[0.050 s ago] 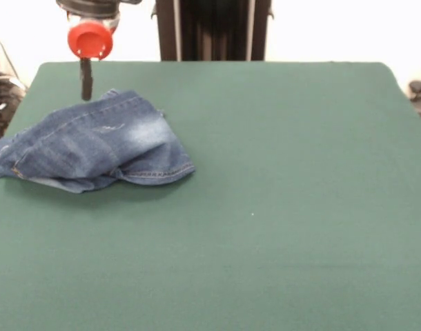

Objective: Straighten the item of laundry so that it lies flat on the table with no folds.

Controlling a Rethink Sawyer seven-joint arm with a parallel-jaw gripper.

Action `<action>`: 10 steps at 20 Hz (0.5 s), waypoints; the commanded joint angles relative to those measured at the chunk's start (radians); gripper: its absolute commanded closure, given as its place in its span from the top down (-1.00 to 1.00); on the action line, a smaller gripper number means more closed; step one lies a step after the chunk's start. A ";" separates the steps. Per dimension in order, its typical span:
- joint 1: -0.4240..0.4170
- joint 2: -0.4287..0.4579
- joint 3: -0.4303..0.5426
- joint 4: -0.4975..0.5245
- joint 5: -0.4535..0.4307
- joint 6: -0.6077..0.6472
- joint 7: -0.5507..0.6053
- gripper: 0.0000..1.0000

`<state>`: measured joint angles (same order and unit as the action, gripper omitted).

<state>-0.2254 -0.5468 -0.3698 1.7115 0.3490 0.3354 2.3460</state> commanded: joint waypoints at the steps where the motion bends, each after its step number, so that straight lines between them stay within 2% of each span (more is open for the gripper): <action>1: 0.048 0.105 0.139 0.029 -0.044 -0.011 0.075 1.00; 10: 0.074 0.122 0.139 0.061 -0.018 -0.119 0.141 1.00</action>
<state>-0.2017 -0.4617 -0.3671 1.7144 0.3413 0.2845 2.3460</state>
